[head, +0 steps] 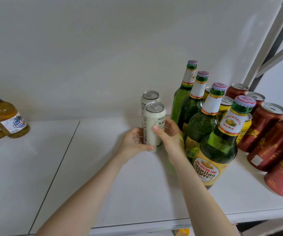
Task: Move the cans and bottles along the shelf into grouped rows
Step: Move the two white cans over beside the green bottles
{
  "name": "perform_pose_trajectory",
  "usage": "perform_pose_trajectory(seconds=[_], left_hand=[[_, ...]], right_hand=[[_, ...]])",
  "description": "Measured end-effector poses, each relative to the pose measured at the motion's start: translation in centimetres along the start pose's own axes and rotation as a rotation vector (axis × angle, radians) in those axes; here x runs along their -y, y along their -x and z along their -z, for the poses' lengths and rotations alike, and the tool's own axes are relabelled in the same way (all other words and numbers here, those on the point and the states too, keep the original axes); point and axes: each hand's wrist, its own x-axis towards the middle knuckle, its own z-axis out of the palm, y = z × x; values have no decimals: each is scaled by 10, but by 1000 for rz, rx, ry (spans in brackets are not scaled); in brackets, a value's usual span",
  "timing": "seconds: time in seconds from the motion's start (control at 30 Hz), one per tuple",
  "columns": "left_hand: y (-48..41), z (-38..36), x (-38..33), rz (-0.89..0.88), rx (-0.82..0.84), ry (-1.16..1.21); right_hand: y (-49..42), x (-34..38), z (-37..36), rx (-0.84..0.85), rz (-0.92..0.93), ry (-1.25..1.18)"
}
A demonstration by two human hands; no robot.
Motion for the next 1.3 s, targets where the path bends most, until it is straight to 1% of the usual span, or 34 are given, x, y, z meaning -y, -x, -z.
perform_pose_trajectory(seconds=[0.37, 0.67, 0.77, 0.83, 0.9, 1.0, 1.07, 1.13, 1.2, 1.3], left_hand=[[-9, 0, -2, -26, -19, -50], [-5, 0, -3, -34, 2, -61], [1, 6, -5, -25, 9, -116], [9, 15, -5, -14, -17, -231], [21, 27, -4, -13, -56, -363], [48, 46, -2, -76, -122, -635], [67, 58, 3, -122, -161, -815], [88, 63, 7, -130, -189, -943], [109, 62, 7, -149, -210, -1050], [140, 56, 3, -148, -254, -1161]], right_hand=[[-8, -3, -2, -5, 33, -5], [-6, -1, -1, 0, 22, -6], [1, 1, 0, -9, 4, 10], [10, 1, 0, -14, -6, 58], [22, 2, 0, -10, 4, 124], [46, 6, 1, -19, 38, 282], [64, 7, 3, -18, 102, 459], [82, 5, 5, 18, 162, 681], [99, 8, 5, 71, 174, 881], [125, 19, 6, 110, 206, 1112]])
